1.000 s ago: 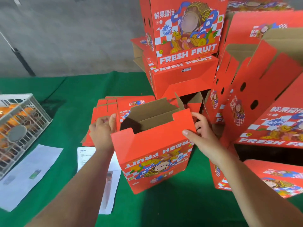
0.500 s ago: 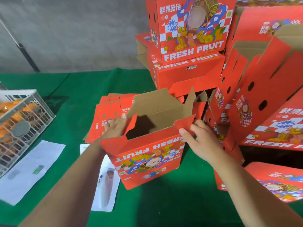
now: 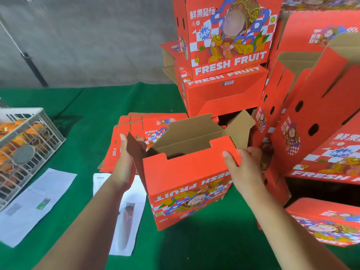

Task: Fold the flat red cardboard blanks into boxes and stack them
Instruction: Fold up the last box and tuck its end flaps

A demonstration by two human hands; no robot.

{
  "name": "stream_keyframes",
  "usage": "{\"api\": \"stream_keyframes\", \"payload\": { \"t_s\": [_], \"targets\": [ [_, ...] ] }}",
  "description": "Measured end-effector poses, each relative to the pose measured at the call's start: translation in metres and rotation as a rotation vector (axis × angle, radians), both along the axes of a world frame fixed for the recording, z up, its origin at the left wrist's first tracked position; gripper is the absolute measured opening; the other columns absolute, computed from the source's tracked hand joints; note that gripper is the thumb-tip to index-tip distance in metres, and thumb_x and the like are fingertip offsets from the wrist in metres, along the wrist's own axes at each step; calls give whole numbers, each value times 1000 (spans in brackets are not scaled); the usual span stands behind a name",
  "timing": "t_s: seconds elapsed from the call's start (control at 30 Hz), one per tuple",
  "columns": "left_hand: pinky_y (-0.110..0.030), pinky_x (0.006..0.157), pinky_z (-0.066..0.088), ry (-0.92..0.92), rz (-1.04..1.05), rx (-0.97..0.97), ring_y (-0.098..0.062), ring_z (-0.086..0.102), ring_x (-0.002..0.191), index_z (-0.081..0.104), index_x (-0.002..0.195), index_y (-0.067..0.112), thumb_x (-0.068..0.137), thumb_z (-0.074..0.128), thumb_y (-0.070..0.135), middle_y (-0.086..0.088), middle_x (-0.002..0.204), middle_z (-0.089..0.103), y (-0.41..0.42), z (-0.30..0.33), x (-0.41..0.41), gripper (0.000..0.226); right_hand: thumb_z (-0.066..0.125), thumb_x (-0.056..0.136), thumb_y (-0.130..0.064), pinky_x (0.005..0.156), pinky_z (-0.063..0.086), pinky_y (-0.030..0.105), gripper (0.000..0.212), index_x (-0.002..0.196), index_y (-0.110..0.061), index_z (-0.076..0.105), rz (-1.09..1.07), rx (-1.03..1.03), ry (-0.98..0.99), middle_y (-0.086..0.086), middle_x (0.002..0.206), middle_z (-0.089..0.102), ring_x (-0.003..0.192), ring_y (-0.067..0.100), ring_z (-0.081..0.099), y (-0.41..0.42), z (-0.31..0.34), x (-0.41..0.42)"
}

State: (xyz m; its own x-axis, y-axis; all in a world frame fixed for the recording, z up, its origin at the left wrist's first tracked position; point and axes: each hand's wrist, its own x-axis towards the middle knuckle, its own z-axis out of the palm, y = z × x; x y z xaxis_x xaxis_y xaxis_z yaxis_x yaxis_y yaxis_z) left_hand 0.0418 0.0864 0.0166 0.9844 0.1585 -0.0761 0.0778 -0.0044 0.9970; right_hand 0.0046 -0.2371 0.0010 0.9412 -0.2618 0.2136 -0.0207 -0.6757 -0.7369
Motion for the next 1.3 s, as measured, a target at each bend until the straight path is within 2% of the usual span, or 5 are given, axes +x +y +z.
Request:
{"api": "stream_keyframes", "payload": {
  "t_s": [0.27,0.5,0.73,0.93,1.3],
  "targets": [
    [-42,73,35,8,65,38,-21,45,73,51,71,23,70,26,106,5,72,50,-8,4,-5,86,52,97,-51,116,33,51,52,136,-16,50,-160,-20,155,13,157,31,148,36,24,26,4,-1],
    [-51,126,21,27,58,87,-22,44,145,78,99,33,73,42,89,9,127,66,-8,15,-7,71,71,77,-69,115,32,57,114,157,-52,-8,-76,116,76,11,164,20,147,39,26,28,11,-8],
    [-26,101,42,-319,-20,402,6,61,108,69,77,33,94,44,39,15,104,71,-25,28,-2,31,64,79,-17,98,37,50,57,135,-29,61,122,-471,-369,2,131,52,120,34,48,57,10,-9],
    [-46,110,36,-172,-279,1130,-32,45,123,44,154,47,98,35,62,-5,131,47,-26,14,-12,59,68,81,-39,116,29,56,92,161,-35,23,11,-380,-191,13,168,9,148,41,22,47,13,2],
    [-52,109,40,-162,-102,784,-28,56,126,30,145,44,87,60,56,6,131,61,-38,8,-5,66,48,96,-47,115,30,47,59,151,-26,48,103,-419,-122,-5,142,58,138,25,43,30,0,-4]
  ]
}}
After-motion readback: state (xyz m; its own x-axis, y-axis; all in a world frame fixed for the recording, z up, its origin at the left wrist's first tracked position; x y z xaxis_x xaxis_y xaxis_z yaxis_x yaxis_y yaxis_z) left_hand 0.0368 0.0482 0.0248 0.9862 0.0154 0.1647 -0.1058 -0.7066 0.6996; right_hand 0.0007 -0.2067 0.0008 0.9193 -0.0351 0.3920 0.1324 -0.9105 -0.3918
